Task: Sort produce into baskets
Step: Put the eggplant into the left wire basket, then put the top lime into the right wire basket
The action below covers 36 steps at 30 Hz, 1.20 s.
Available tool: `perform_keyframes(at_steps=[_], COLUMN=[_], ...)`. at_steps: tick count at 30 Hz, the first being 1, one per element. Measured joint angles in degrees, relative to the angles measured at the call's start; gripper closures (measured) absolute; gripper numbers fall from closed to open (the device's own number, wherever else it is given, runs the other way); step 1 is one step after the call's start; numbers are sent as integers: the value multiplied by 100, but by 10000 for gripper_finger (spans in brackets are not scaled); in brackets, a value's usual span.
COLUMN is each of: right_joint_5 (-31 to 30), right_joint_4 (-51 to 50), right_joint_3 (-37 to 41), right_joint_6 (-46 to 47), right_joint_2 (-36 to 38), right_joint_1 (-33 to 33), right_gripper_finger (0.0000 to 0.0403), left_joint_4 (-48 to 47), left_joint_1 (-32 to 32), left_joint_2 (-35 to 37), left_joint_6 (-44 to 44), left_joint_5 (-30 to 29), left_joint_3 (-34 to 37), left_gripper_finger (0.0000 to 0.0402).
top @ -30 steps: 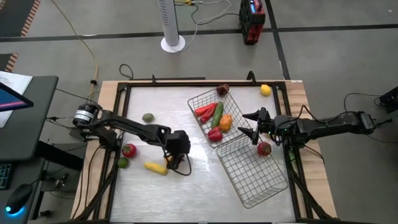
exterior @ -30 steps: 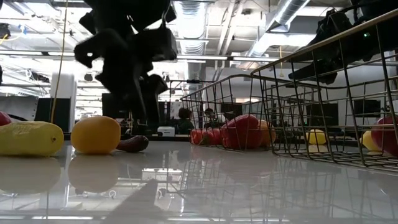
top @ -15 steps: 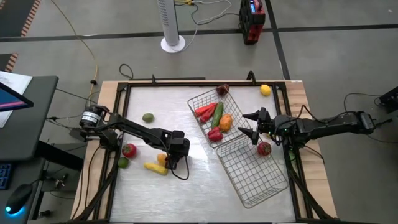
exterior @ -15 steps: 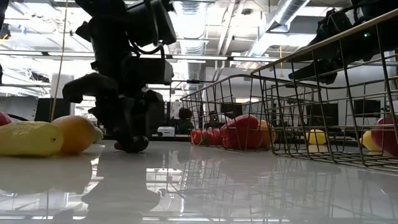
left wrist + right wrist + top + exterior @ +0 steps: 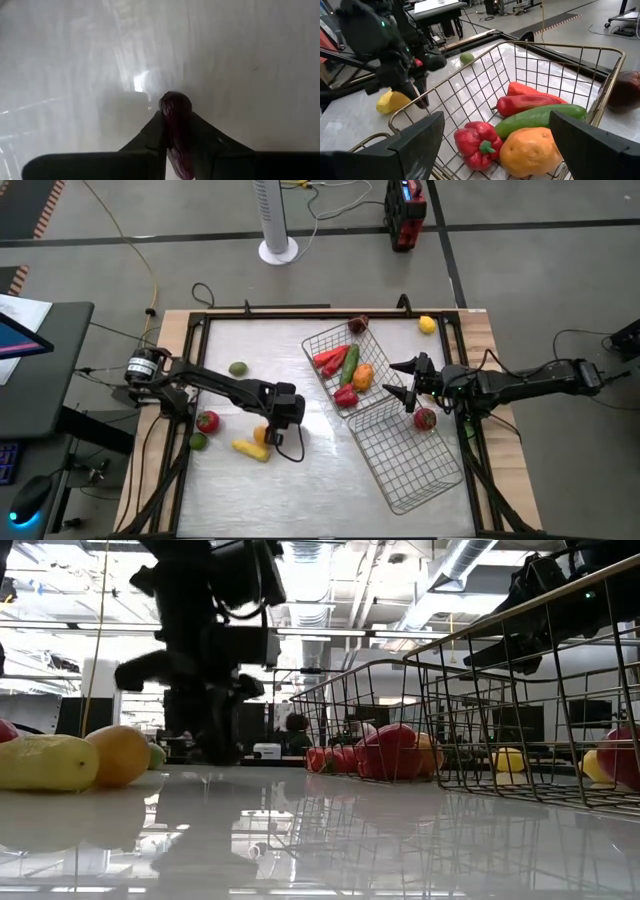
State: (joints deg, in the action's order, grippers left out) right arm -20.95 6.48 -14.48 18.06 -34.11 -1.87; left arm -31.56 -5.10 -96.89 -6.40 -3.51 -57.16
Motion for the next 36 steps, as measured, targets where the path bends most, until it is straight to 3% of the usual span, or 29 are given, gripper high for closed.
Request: perform_keyframes(at_steps=[3,6,12,21,24,27,32,36], right_joint_5=[0,1,7,26,28,28,28,31], right_joint_4=[2,7,17,94,90,87,107,-10], right_joint_3=[0,0,0,0,0,0,0,0], right_joint_6=[0,0,0,-2,-2,-9,-24,-11], right_joint_2=[0,0,0,0,0,0,0,0], right_joint_1=[0,0,0,0,0,0,0,0], right_gripper_finger=[17,17,17,17,17,17,17,17], left_joint_4=[-115,14,1439,3478,3646,3700,3580,2369], left_joint_1=[77,210,674,1359,1585,1769,1845,1836], left_joint_2=[191,427,834,785,766,777,775,826], left_joint_6=[-174,-459,-847,-1096,-910,-655,-641,-743], left_joint_5=[86,604,1521,-99,-115,20,-34,-306], left_joint_3=[-143,-233,-263,-265,-258,-263,-265,-506], left_gripper_finger=[355,351,350,349,341,306,209,157])
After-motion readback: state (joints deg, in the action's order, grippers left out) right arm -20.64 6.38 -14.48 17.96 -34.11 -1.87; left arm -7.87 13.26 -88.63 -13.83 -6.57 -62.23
